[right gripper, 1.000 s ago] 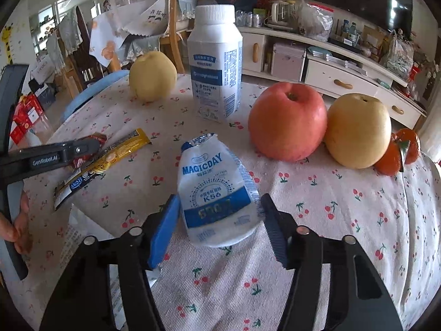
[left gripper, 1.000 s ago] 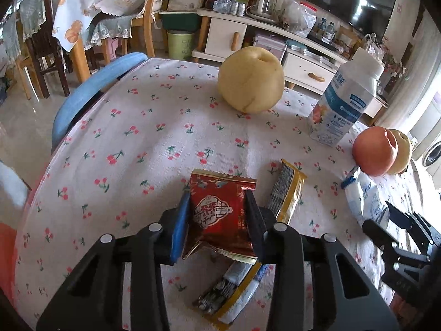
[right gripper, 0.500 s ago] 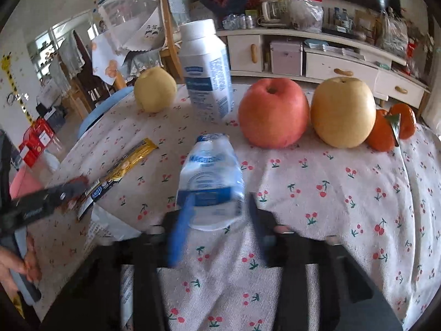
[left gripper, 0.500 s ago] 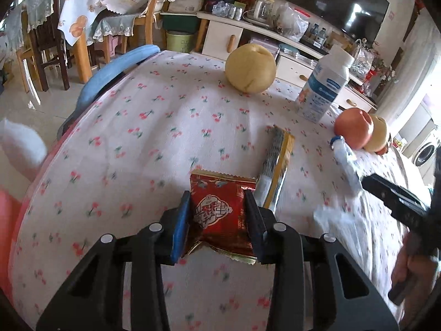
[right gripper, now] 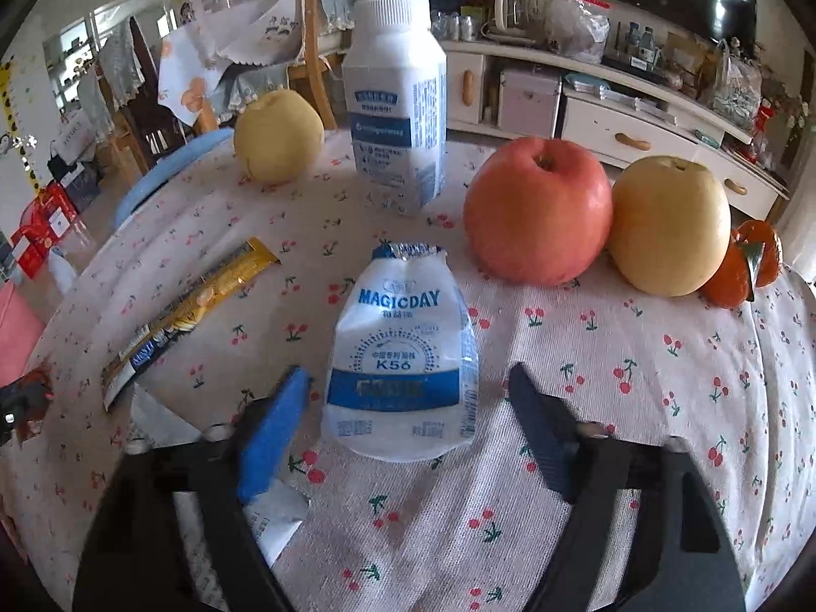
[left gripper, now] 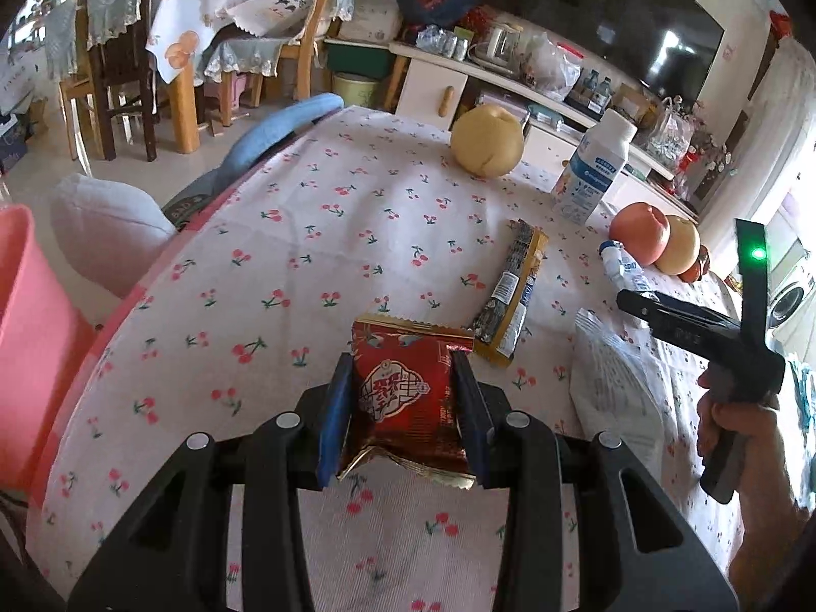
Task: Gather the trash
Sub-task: 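Carry red wrapper and MAGICDAY bag over the pink bucket and open both tools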
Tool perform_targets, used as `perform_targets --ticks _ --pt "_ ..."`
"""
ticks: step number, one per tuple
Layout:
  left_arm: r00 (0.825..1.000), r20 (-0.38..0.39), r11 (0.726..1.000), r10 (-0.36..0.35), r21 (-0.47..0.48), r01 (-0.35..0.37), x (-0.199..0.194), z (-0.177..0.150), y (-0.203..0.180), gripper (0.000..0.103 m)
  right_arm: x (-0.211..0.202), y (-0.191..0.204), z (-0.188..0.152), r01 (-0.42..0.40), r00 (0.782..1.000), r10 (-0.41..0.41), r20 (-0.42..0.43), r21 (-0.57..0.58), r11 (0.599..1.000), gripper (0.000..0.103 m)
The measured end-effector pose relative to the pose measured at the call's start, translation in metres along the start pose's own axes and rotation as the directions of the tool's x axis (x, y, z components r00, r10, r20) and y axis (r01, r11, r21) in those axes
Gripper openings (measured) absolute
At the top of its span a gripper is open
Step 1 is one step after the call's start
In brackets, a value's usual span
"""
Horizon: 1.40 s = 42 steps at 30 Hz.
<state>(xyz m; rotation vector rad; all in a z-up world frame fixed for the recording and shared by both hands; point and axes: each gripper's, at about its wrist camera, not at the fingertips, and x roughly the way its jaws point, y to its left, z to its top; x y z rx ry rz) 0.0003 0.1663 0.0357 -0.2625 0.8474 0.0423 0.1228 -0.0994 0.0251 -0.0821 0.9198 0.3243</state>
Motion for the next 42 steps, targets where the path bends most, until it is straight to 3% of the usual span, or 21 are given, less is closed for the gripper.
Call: perform_targets --ticks 9,23,29,42 --pt "0.999 0.037 0.999 0.008 0.042 -0.009 -0.008 -0.005 0.001 0.040 -0.008 0.005 -0.005 0.008 0.999 -0.007 0.032 -0.023 1.000 0.059" --pt "0.995 0.102 0.995 -0.007 0.095 -0.002 -0.032 0.003 0.010 0.040 -0.060 0.018 -0.026 -0.009 0.992 0.005 0.128 0.030 0.999 0.059" --pt "0.993 0.120 0.995 -0.018 0.097 0.006 -0.041 0.005 0.017 0.040 -0.089 0.025 -0.032 -0.069 0.984 0.054 0.169 0.085 0.994 0.059" --pt "0.980 0.198 0.999 -0.013 0.046 0.004 -0.073 0.012 0.045 0.040 -0.121 0.090 -0.063 -0.196 0.969 0.177 0.171 0.102 0.975 0.059"
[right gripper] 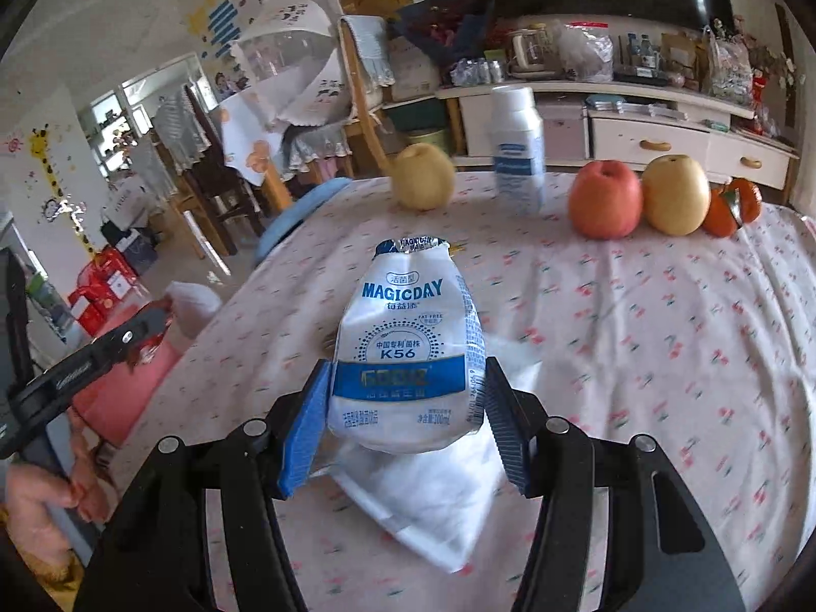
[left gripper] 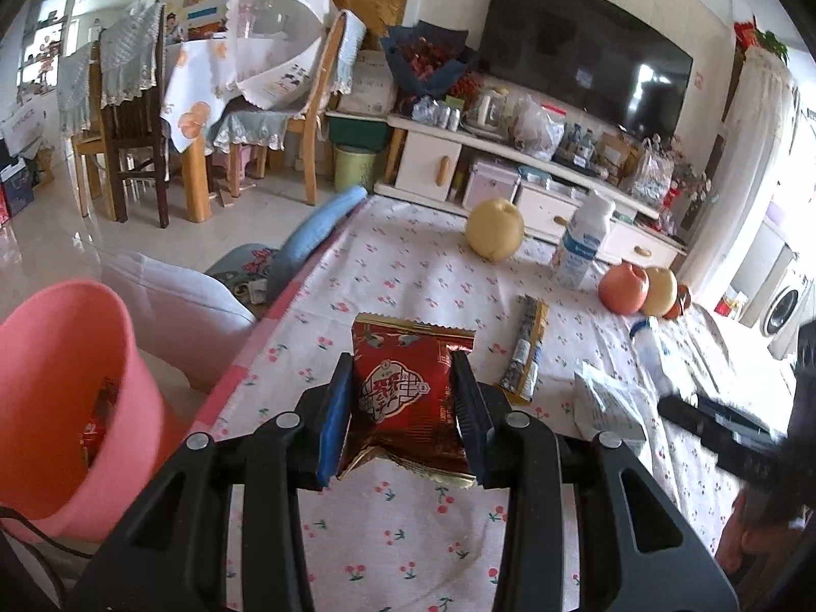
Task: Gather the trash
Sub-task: 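Carry red wrapper and MAGICDAY bag over the pink bucket and open both tools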
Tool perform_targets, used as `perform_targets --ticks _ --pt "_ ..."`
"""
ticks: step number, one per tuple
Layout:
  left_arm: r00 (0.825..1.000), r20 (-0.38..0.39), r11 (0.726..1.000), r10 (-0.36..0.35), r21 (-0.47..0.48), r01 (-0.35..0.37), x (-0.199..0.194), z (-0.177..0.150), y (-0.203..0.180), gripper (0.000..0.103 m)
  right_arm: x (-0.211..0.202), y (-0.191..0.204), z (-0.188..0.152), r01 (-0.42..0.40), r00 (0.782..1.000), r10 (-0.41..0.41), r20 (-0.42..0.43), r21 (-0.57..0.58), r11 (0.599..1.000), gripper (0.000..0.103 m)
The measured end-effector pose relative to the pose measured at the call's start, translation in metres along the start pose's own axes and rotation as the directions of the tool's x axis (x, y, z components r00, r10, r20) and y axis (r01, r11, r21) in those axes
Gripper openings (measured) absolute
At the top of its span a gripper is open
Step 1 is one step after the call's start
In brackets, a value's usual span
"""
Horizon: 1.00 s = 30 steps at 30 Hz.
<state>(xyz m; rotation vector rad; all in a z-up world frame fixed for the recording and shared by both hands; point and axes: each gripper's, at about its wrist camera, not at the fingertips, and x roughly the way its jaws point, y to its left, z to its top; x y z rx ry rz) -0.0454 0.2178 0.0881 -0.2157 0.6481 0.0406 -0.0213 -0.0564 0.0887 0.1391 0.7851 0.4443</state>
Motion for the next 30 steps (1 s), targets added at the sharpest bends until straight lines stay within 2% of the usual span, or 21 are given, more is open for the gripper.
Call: perform_targets --ticks 9,16,24,30 --pt "0.997 0.068 0.996 0.041 -0.083 -0.036 -0.025 0.014 0.036 0.040 -0.006 0.067 -0.004 -0.094 0.996 0.094 -0.004 -0.050 0.994 0.059" --pt "0.985 0.122 0.977 0.122 -0.189 -0.098 -0.050 0.027 0.085 0.040 0.005 0.147 -0.003 -0.197 0.980 0.194 -0.034 -0.147 0.969 0.059" --pt "0.960 0.124 0.916 0.253 -0.350 -0.196 -0.076 0.031 0.166 0.040 0.027 0.244 -0.003 -0.303 0.953 0.288 -0.092 -0.282 0.911 0.059" --pt "0.957 0.095 0.866 0.274 -0.456 -0.203 -0.082 0.028 0.217 0.040 0.053 0.309 0.001 -0.345 0.939 0.319 -0.132 -0.359 0.867 0.059"
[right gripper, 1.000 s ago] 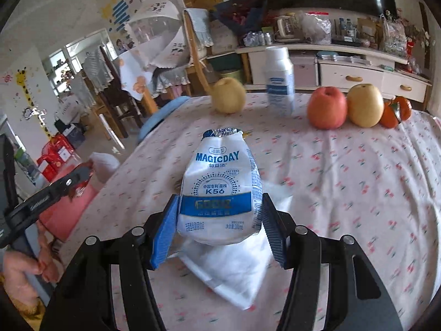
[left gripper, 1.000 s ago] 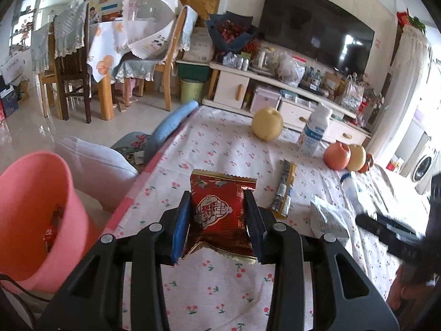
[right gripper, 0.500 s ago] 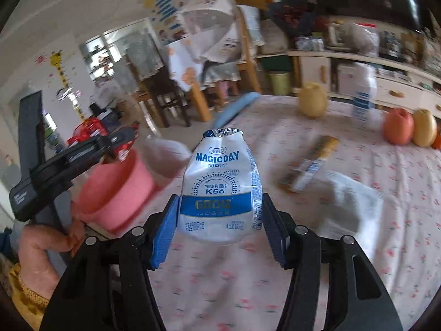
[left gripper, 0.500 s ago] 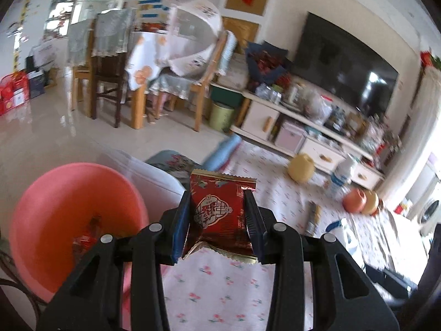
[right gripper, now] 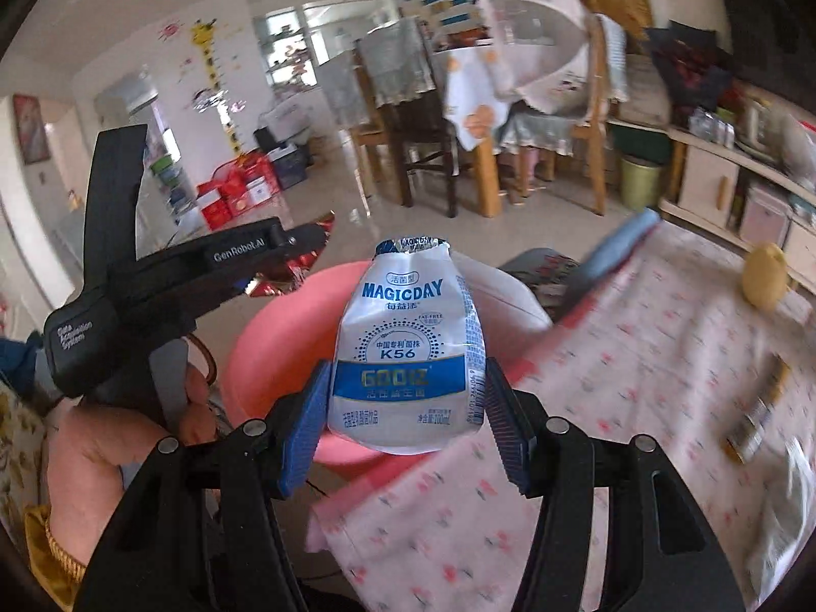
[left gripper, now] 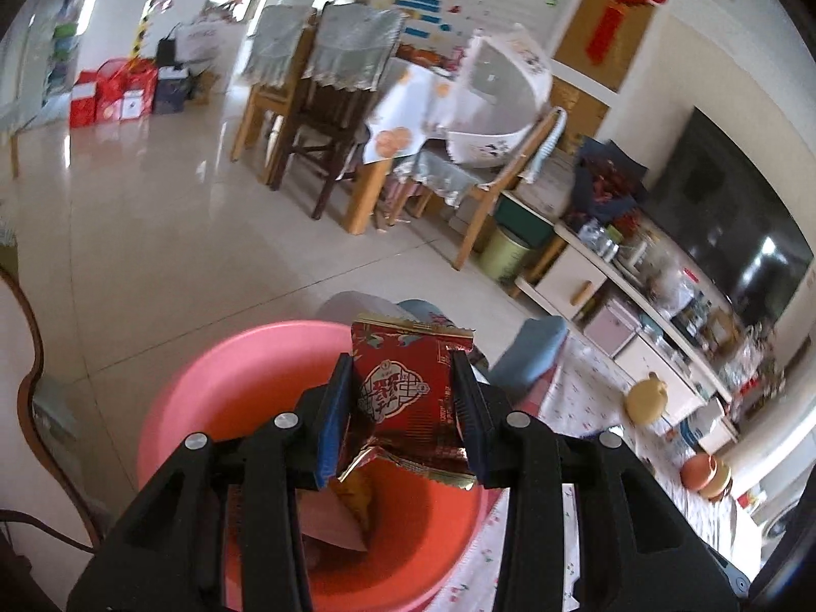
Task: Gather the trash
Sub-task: 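Carry red wrapper and MAGICDAY bag over the pink bucket and open both tools, then bring both open tools back over the gold stick packet and white bag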
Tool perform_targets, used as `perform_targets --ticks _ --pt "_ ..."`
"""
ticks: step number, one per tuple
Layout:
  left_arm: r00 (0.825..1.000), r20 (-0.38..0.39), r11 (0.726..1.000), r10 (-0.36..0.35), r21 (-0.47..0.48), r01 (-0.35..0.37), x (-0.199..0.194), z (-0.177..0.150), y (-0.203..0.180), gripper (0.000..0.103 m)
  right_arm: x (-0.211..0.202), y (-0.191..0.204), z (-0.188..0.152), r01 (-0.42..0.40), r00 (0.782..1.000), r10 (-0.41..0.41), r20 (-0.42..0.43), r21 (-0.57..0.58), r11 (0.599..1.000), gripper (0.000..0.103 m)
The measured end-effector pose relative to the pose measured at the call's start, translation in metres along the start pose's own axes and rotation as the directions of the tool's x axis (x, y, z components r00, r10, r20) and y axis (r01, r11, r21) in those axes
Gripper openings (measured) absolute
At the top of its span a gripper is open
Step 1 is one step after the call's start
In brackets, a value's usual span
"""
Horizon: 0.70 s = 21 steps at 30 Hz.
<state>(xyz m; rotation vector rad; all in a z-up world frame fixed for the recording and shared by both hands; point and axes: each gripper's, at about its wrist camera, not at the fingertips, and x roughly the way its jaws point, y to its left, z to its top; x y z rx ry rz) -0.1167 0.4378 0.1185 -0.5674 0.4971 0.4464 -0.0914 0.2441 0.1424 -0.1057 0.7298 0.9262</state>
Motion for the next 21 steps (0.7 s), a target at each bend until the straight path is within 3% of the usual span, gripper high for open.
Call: perform_targets --ticks 5,6,7,9,13,21 --pt "1.000 -0.013 0.999 0.023 -0.041 -0.023 0.009 0.007 0.018 0.041 0.036 0.023 0.018 0.008 1.000 -0.009 -0.018 -0.062 0.998 0.060" --pt "0.999 -0.022 0.998 0.035 -0.051 -0.036 0.011 0.007 0.021 0.046 0.046 0.025 0.019 0.024 0.999 -0.026 -0.029 -0.078 0.997 0.062" --pt "0.999 -0.032 0.997 0.038 -0.063 -0.040 0.013 0.007 0.024 0.051 0.055 0.025 0.019 0.045 0.998 -0.049 -0.043 -0.092 0.995 0.073" --pt "0.998 -0.046 0.996 0.040 -0.072 -0.043 0.017 0.008 0.025 0.070 0.063 0.018 0.014 0.086 0.995 -0.090 -0.044 -0.090 0.992 0.079" --pt "0.997 -0.038 0.996 0.067 -0.051 -0.069 0.018 0.007 0.021 0.076 0.053 -0.001 -0.005 0.107 0.994 -0.108 -0.015 -0.024 0.994 0.089" --pt "0.998 0.059 1.000 0.025 0.014 -0.026 0.008 -0.002 0.006 0.086 0.020 -0.029 -0.046 0.173 0.985 -0.173 -0.026 0.039 0.984 0.089"
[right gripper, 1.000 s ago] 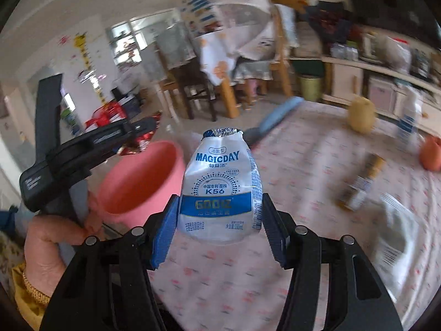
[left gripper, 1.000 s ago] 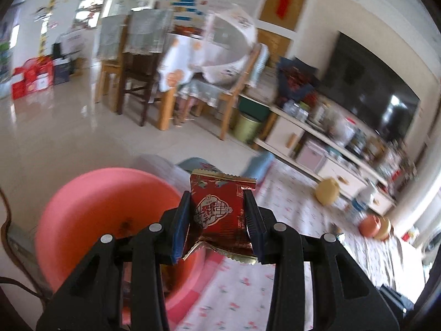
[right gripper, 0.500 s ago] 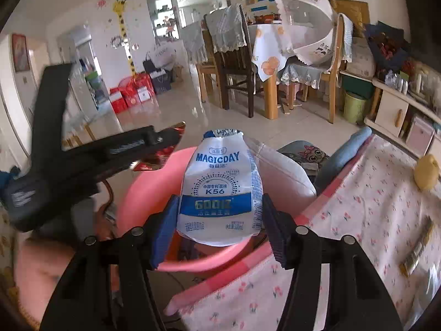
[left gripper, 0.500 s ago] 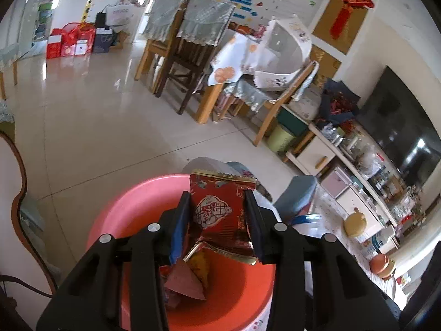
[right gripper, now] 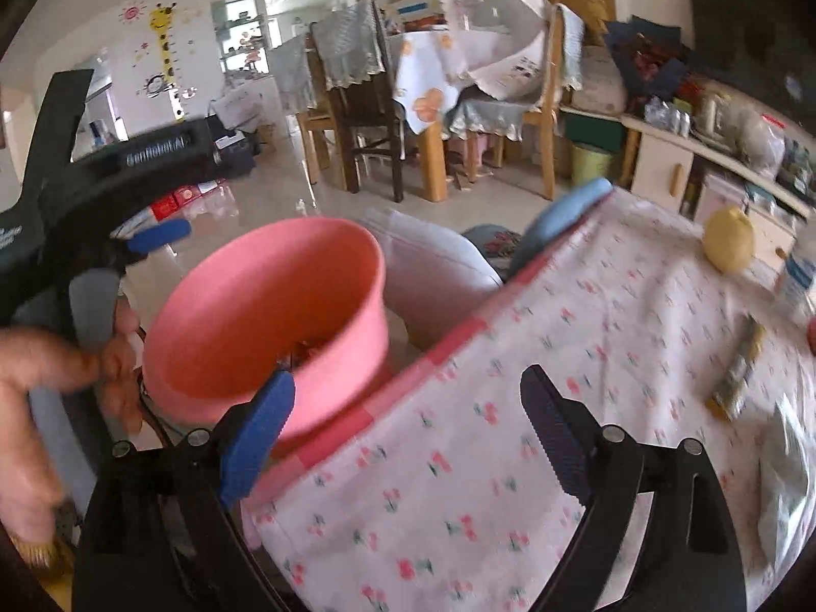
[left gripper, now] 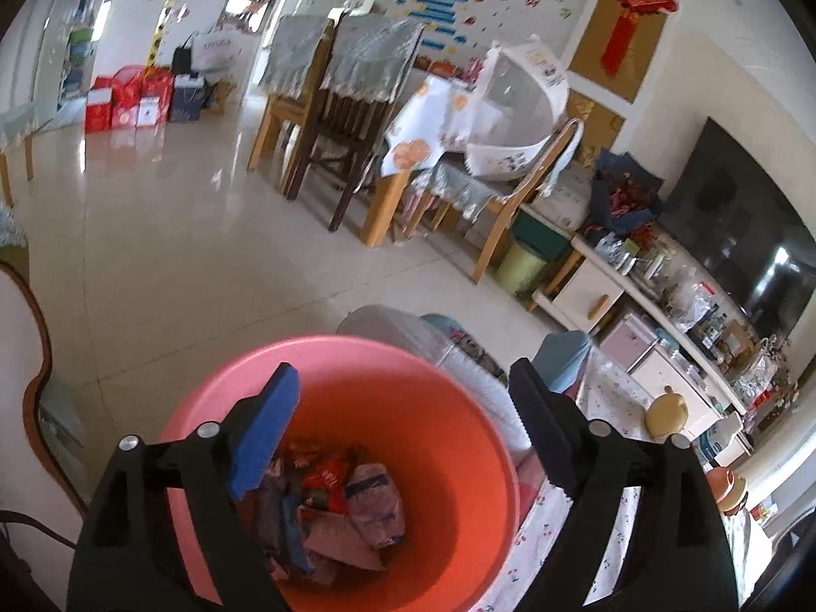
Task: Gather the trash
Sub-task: 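Bring both open tools back over the gold stick packet and white bag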
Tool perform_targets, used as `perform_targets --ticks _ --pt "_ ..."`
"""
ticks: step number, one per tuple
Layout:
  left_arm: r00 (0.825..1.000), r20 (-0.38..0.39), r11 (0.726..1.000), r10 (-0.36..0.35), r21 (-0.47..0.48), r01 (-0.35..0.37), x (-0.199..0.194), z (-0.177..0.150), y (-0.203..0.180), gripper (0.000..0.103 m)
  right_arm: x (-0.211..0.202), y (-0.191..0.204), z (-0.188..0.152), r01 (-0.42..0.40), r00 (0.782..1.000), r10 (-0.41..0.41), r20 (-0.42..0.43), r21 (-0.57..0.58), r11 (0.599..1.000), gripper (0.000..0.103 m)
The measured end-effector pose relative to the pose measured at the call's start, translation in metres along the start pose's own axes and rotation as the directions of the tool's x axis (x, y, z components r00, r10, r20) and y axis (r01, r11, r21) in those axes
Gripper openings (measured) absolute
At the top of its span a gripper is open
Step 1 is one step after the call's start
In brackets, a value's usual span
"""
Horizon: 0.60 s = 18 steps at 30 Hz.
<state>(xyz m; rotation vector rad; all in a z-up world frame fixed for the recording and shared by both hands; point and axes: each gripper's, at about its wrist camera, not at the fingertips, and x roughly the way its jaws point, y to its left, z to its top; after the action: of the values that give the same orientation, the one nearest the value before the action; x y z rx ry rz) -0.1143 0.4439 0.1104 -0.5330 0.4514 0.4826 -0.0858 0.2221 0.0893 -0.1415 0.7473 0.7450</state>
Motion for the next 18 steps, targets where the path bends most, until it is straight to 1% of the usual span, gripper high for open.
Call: perform_targets --ticks 5,8,12,14,18 --pt "0.998 0.036 0.996 -0.056 0.072 0.053 -0.002 -0.008 -0.020 0.088 -0.017 -0.014 -0.022 0.032 0.999 -0.032 -0.006 0.030 0.999 0.089" --pt "0.996 0.042 0.988 -0.078 0.139 0.072 -0.002 -0.015 -0.038 0.088 -0.028 -0.023 -0.031 0.046 0.999 -0.046 -0.003 0.052 0.998 0.089" --pt "0.994 0.007 0.974 -0.106 0.204 0.103 0.000 -0.024 -0.058 0.088 -0.044 -0.031 -0.039 0.069 0.998 -0.070 0.007 0.067 0.995 0.090" --pt "0.993 -0.002 0.967 -0.116 0.229 0.113 0.000 -0.028 -0.066 0.088 -0.051 -0.035 -0.043 0.084 0.996 -0.085 0.013 0.074 0.994 0.092" --pt "0.991 -0.040 0.945 -0.127 0.297 0.134 -0.002 -0.038 -0.086 0.088 -0.068 -0.041 -0.051 0.116 0.993 -0.118 0.022 0.085 0.990 0.093"
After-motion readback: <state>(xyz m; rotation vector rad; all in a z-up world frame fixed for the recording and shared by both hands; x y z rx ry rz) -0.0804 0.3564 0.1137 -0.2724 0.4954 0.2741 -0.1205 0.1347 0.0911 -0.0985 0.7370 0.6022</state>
